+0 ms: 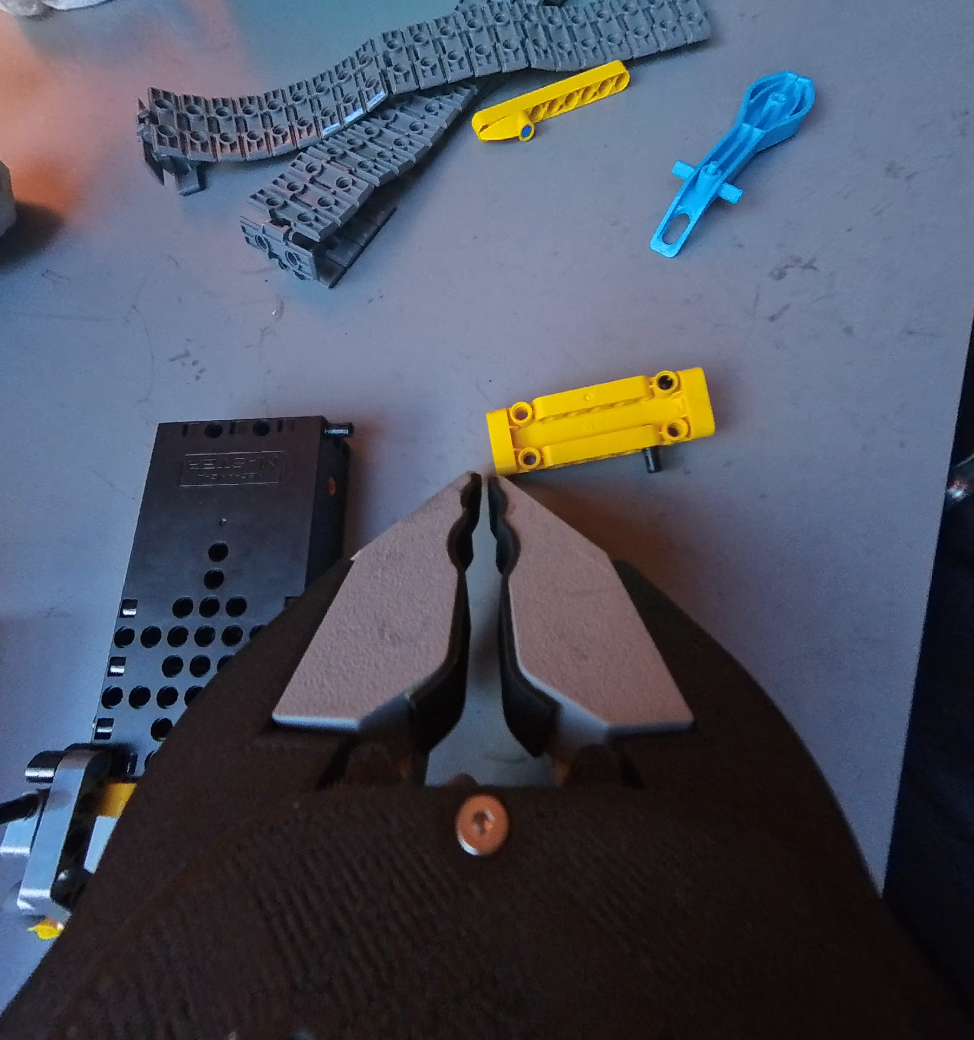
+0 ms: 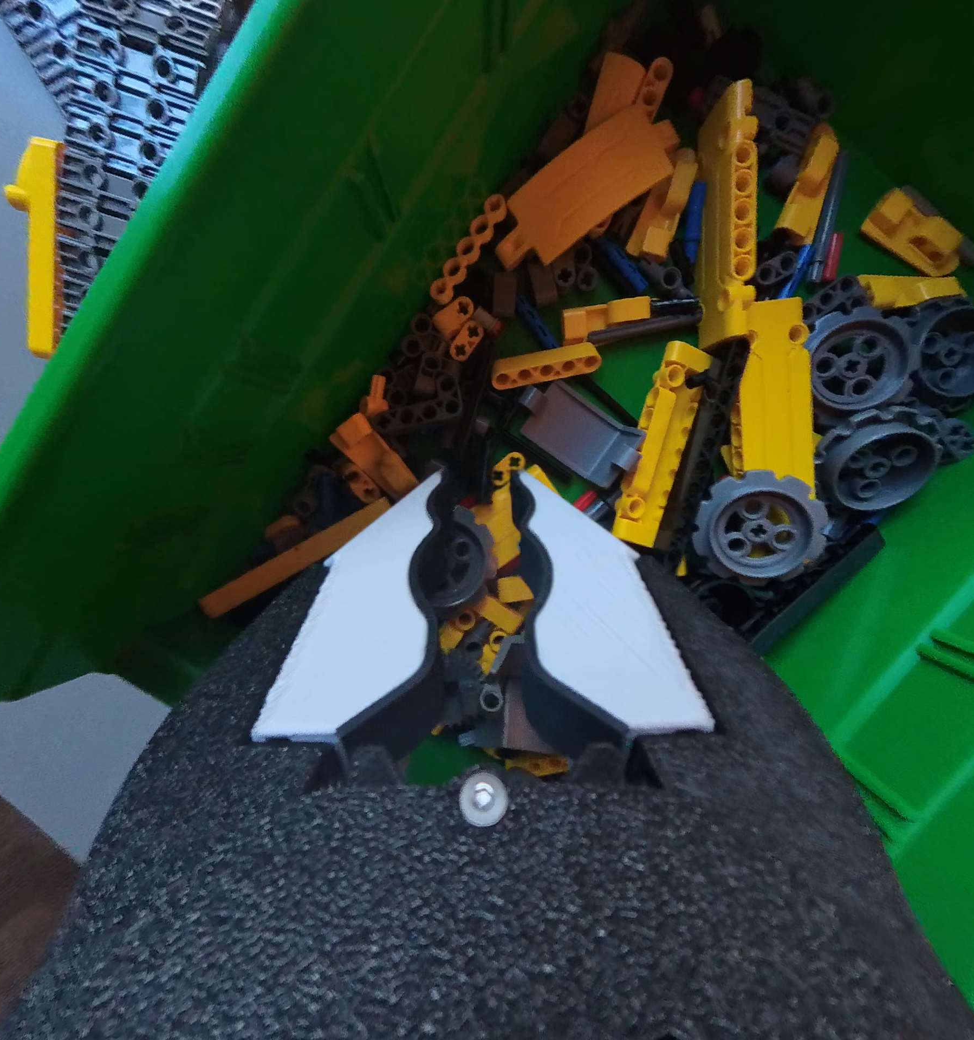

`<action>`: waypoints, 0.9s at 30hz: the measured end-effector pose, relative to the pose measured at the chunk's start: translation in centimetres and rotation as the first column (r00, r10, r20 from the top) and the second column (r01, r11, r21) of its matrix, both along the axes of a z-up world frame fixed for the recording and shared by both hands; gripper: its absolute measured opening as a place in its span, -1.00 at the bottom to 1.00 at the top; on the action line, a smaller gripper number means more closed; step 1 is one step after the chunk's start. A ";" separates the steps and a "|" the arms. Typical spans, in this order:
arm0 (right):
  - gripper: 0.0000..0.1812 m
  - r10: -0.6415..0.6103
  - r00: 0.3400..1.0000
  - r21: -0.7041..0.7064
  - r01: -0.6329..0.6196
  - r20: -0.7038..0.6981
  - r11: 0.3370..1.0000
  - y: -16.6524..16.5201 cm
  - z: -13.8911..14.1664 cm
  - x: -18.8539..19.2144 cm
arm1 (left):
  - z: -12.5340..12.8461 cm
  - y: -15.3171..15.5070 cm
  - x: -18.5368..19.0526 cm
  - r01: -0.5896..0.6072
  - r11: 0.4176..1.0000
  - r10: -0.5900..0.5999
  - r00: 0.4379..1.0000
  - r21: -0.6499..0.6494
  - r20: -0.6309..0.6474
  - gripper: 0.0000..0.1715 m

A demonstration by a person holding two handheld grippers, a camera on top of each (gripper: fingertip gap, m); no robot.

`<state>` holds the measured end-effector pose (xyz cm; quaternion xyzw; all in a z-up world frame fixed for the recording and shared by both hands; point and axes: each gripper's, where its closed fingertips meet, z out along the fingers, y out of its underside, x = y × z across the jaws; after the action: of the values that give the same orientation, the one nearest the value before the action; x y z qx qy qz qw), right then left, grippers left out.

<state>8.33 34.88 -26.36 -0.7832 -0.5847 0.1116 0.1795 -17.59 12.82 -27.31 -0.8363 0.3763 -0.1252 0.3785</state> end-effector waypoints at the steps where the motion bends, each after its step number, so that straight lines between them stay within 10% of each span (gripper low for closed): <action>1: -0.82 -0.018 0.999 0.046 0.016 0.032 0.999 0.7 0.0 0.5 | 0.0 0.0 0.0 0.001 1.000 -0.001 1.000 0.001 -0.001 -0.99; 14: -0.84 0.160 0.985 0.057 -0.165 0.070 0.985 -0.1 -0.7 -0.8 | -0.1 0.0 -0.1 -0.002 1.000 0.002 1.000 -0.007 -0.005 -0.99; 27: -1.00 0.075 0.997 0.145 -0.071 -0.025 0.987 -0.9 3.4 0.3 | -0.1 -0.1 0.1 0.016 1.000 -0.016 1.000 -0.006 -0.002 -0.98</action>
<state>8.66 34.01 -22.97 -0.7444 -0.6169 0.0875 0.2403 -17.46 12.68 -27.42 -0.8346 0.3830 -0.1283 0.3746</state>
